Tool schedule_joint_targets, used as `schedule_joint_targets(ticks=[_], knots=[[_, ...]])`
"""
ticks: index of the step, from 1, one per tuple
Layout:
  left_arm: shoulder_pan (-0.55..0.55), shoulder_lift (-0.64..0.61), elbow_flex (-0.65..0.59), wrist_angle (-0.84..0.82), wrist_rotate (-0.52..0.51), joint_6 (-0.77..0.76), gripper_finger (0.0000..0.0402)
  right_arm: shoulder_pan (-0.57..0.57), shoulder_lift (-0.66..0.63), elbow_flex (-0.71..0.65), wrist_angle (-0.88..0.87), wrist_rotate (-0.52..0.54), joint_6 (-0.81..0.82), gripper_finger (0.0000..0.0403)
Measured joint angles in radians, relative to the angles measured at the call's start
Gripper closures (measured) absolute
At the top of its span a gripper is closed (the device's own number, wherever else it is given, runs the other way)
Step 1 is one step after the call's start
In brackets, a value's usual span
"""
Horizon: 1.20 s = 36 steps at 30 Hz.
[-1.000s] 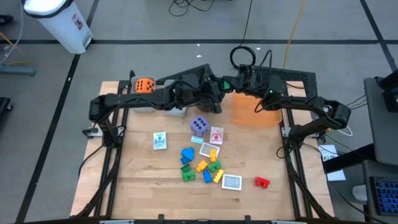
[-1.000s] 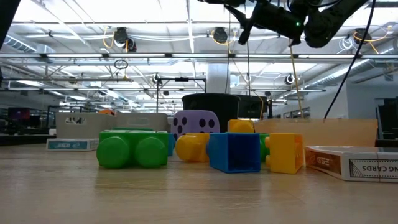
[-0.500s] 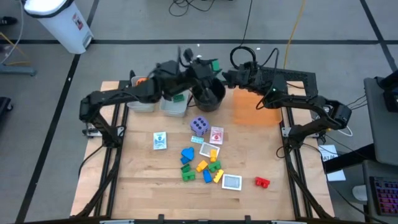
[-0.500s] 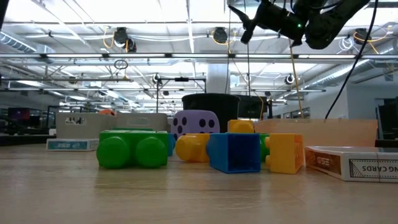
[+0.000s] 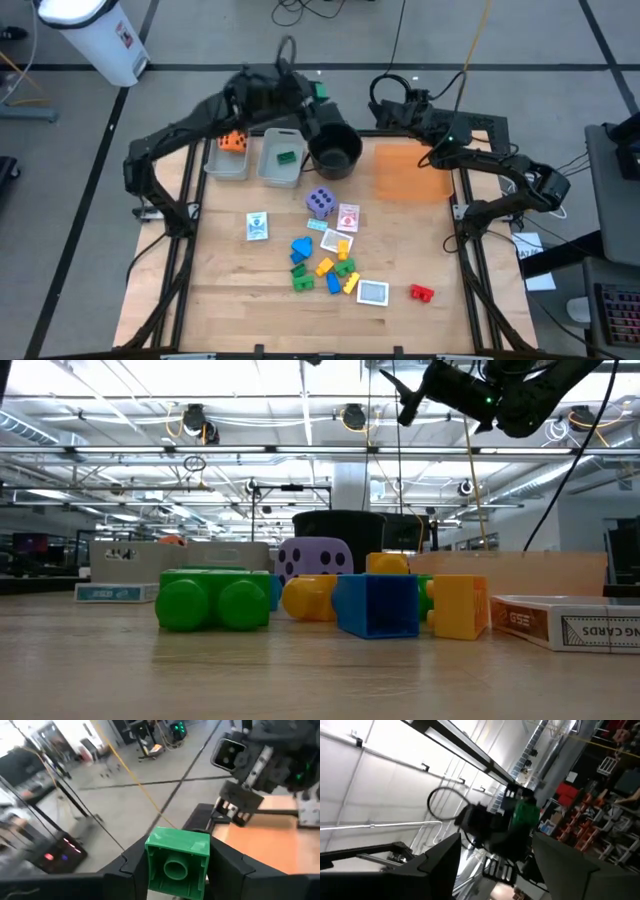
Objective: Pick & Place Toys
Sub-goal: Put the green game piece into the right gray bin
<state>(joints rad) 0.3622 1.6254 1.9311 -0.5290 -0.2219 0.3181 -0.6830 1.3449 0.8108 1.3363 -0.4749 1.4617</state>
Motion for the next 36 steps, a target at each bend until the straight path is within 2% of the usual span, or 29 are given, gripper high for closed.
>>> schedule_joint_targets(ticks=[4, 8, 12, 16, 24, 29, 36], knots=[[0.097, -0.032, 0.028, -0.101, 0.145, -0.127, 0.0248, 0.002, 0.000, 0.000, -0.005, -0.002, -0.019, 0.0161], [0.175, -0.023, -0.008, -0.178, 0.284, -0.229, 0.0242, 0.009, 0.000, 0.000, -0.013, 0.000, -0.040, 0.0164], [0.224, -0.028, -0.098, -0.161, 0.400, -0.272, 0.0250, 0.021, 0.000, 0.000, -0.028, -0.001, -0.071, 0.0169], [0.234, -0.022, -0.229, -0.130, 0.454, -0.314, 0.0250, 0.041, 0.000, 0.000, -0.036, 0.002, -0.072, 0.0174], [0.215, -0.040, -0.480, -0.029, 0.506, -0.395, 0.0248, 0.074, 0.000, 0.000, -0.095, -0.002, -0.092, 0.0177], [0.205, -0.120, -0.635, 0.070, 0.511, -0.452, 0.0249, 0.077, 0.000, 0.000, -0.166, -0.049, -0.121, 0.0177], [0.220, -0.290, -0.829, 0.133, 0.407, -0.511, 0.0247, 0.077, 0.000, 0.000, -0.227, -0.054, -0.138, 0.0181]])
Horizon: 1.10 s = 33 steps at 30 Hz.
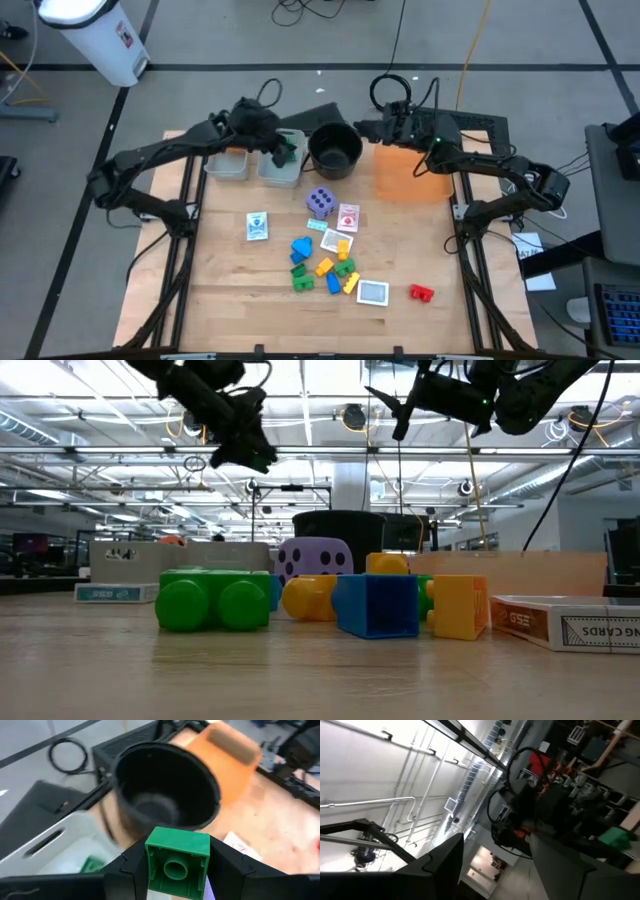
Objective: Pick & Place Toys
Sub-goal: Put the green game piece into the right gray bin
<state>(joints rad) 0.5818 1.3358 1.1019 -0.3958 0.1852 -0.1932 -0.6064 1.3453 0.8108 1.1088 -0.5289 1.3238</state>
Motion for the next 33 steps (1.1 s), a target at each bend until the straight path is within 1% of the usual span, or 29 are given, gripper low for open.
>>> schedule_joint_targets(ticks=[4, 8, 12, 16, 20, 22, 26, 29, 33], knots=[[0.035, -0.068, -0.075, -0.004, -0.054, -0.027, 0.0247, 0.000, 0.000, 0.000, -0.025, 0.000, -0.061, 0.0180], [0.103, -0.099, -0.112, -0.028, -0.059, -0.048, 0.0244, 0.000, 0.000, 0.000, -0.088, 0.000, -0.096, 0.0180], [0.182, -0.088, -0.118, -0.037, -0.025, -0.043, 0.0249, 0.000, 0.000, 0.000, -0.179, 0.000, -0.135, 0.0179], [0.228, -0.042, -0.110, -0.024, 0.020, -0.036, 0.0249, 0.001, 0.000, 0.000, -0.268, 0.000, -0.180, 0.0179], [0.238, 0.017, -0.063, -0.035, 0.043, 0.007, 0.0248, 0.013, 0.000, 0.000, -0.326, 0.000, -0.221, 0.0179], [0.236, 0.060, -0.031, -0.077, 0.044, 0.037, 0.0249, 0.025, 0.000, 0.000, -0.344, 0.000, -0.245, 0.0179], [0.228, 0.156, 0.077, -0.182, 0.041, 0.112, 0.0249, 0.051, 0.000, 0.000, -0.342, 0.001, -0.276, 0.0179], [0.222, 0.236, 0.161, -0.283, 0.010, 0.178, 0.0244, 0.064, 0.000, 0.000, -0.345, 0.000, -0.291, 0.0179], [0.217, 0.326, 0.263, -0.366, -0.013, 0.250, 0.0246, 0.066, 0.000, 0.000, -0.345, 0.000, -0.291, 0.0179]])
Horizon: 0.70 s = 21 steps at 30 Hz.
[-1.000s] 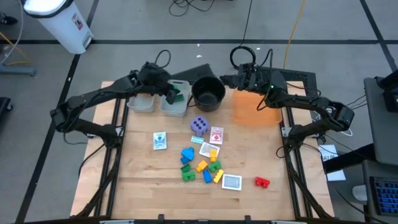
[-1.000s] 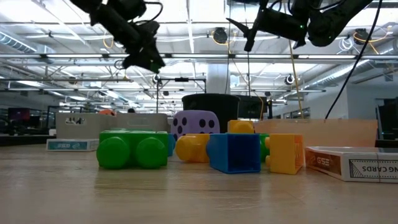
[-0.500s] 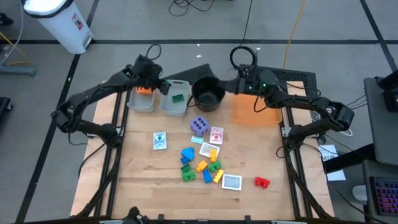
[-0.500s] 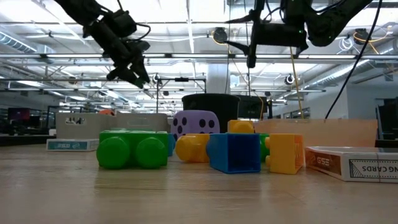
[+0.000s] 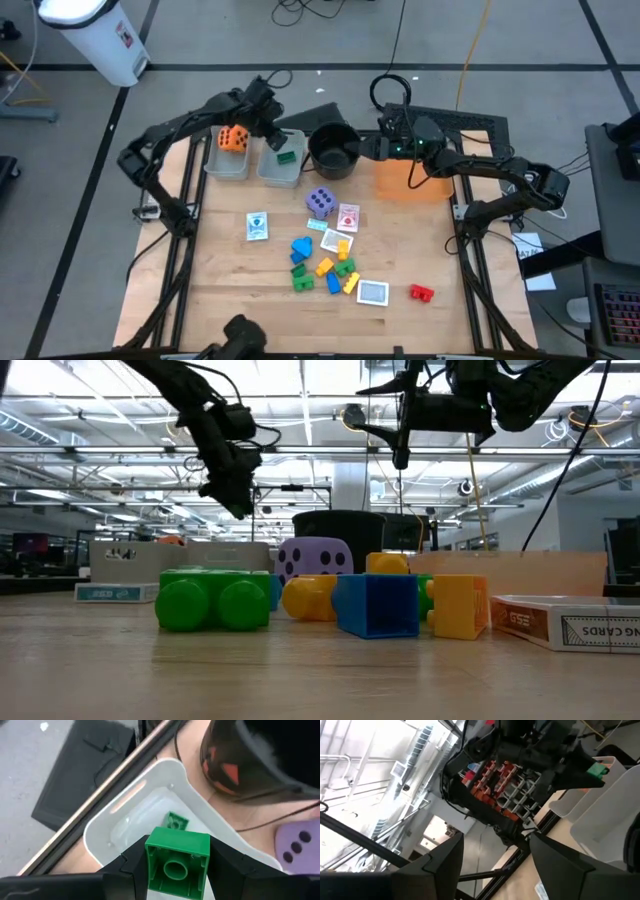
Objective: Pick & Place Toys
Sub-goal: Put the green game piece into the right gray bin
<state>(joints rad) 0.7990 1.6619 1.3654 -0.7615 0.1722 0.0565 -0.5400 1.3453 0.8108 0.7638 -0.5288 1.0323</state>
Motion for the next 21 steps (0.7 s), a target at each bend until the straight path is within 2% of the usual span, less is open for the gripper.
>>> schedule_joint_targets(ticks=[14, 21], knots=[[-0.022, 0.243, 0.229, -0.170, -0.047, 0.057, 0.0249, 0.000, 0.000, 0.000, -0.030, 0.000, 0.002, 0.0179], [-0.024, 0.325, 0.264, -0.231, -0.052, 0.073, 0.0245, 0.000, 0.000, 0.000, -0.075, 0.000, 0.002, 0.0179]])
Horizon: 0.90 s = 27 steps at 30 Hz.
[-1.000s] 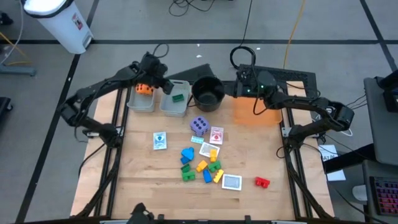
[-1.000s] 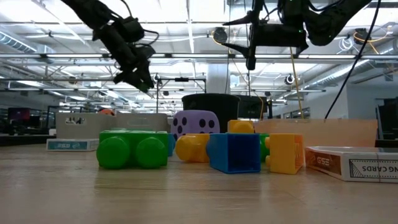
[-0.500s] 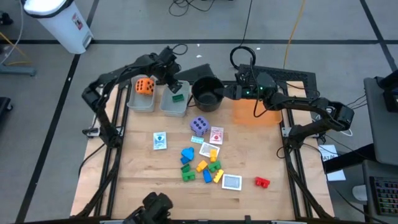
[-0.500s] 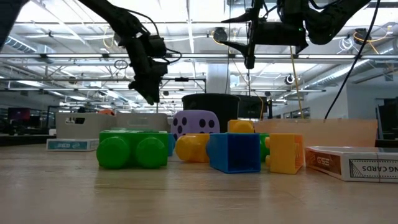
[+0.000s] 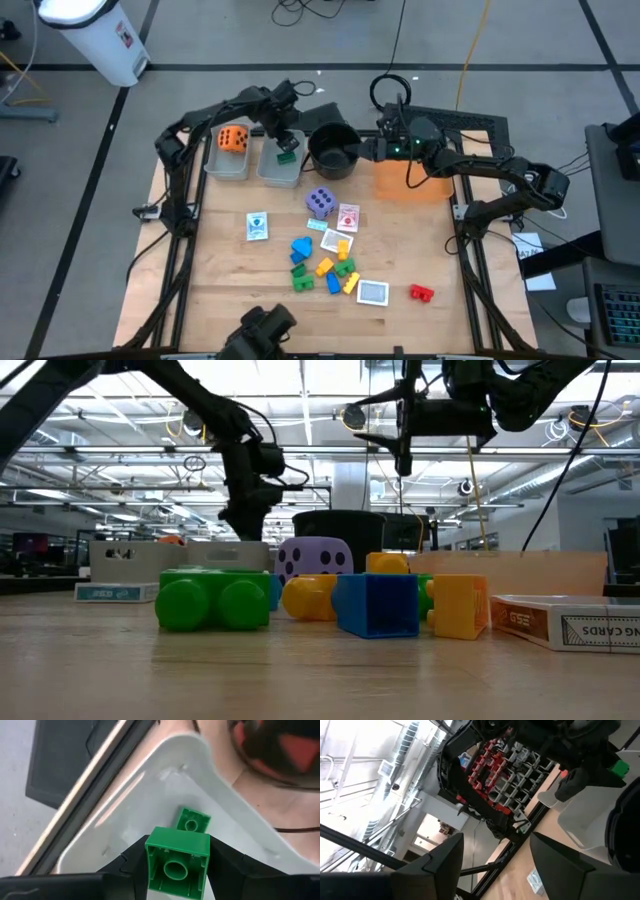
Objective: Pick & Place Toys
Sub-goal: Put the green game piece into the right gray bin
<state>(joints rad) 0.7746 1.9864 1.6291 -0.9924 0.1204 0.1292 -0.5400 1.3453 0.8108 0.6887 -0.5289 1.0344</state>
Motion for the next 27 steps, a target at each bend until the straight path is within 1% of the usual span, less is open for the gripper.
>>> schedule_joint_targets(ticks=[5, 11, 15, 22, 27], knots=[[0.000, 0.033, 0.000, -0.023, -0.038, -0.011, 0.0246, 0.000, 0.000, 0.000, -0.020, 0.000, -0.002, 0.0179], [0.000, 0.063, 0.000, -0.029, -0.057, -0.083, 0.0243, 0.000, 0.000, 0.000, -0.039, 0.000, -0.004, 0.0179], [0.000, 0.070, 0.000, -0.028, -0.070, -0.113, 0.0248, 0.000, 0.000, 0.000, -0.038, 0.000, -0.008, 0.0179], [0.003, 0.070, 0.000, -0.006, -0.073, -0.153, 0.0237, 0.000, 0.000, 0.000, -0.051, -0.001, -0.026, 0.0179], [-0.006, 0.074, 0.000, 0.002, -0.105, -0.157, 0.0236, 0.005, 0.000, 0.000, -0.051, -0.001, -0.030, 0.0179]])
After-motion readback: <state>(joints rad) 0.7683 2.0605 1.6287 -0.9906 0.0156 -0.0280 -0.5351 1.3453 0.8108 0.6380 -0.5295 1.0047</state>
